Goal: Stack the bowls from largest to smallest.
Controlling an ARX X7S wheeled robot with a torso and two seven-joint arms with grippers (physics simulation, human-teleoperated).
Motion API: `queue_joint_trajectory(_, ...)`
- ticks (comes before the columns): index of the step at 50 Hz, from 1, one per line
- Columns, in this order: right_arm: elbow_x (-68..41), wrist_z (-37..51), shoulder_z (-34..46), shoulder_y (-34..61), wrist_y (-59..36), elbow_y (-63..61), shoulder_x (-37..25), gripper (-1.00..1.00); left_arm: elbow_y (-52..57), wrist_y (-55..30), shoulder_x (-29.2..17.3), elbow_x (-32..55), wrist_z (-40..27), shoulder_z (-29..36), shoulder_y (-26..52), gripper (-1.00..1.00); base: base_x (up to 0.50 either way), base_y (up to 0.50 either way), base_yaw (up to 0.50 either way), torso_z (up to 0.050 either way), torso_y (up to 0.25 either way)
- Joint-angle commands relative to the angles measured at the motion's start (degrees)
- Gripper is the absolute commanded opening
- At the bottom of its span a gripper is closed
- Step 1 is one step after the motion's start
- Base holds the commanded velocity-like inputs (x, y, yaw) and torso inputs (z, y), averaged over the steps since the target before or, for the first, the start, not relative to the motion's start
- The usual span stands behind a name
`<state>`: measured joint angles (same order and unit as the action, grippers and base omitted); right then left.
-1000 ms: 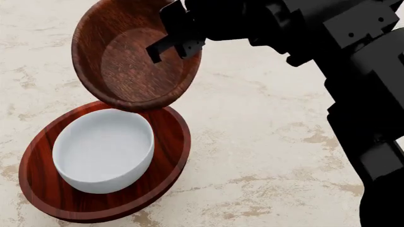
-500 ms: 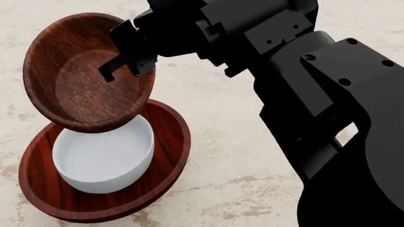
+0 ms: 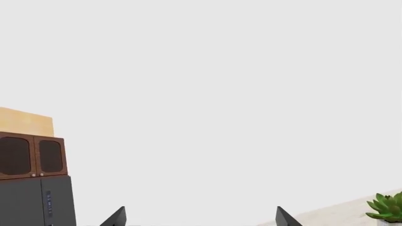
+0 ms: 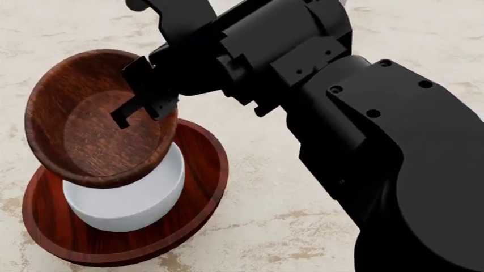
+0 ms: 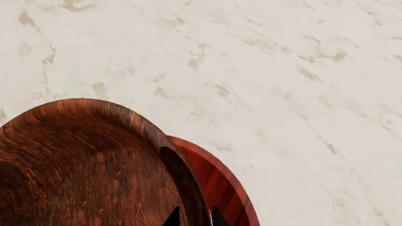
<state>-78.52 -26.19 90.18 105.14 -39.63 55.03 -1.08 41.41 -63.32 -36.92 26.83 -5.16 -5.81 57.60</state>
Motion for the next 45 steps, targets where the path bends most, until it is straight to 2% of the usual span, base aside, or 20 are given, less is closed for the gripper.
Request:
queue_joint_trajectory(1,1.32,-1.31,-1.21,-0.62,0.34,-0.75,1.07,-1.0,-0.35,1.13,1.17,-0.9,0.72,-1.22,-0.73,1.0,0.0,0.0,0.0,0.0,0.0)
queue_joint_trajectory(45,3.14,-1.01,-1.49,-6.01,1.9,-0.57,1.07,-1.0,-1.17,2.5,0.4,-0.72,0.61,-1.81,-2.06,1.0,0.0,0.0,0.0,0.0,0.0)
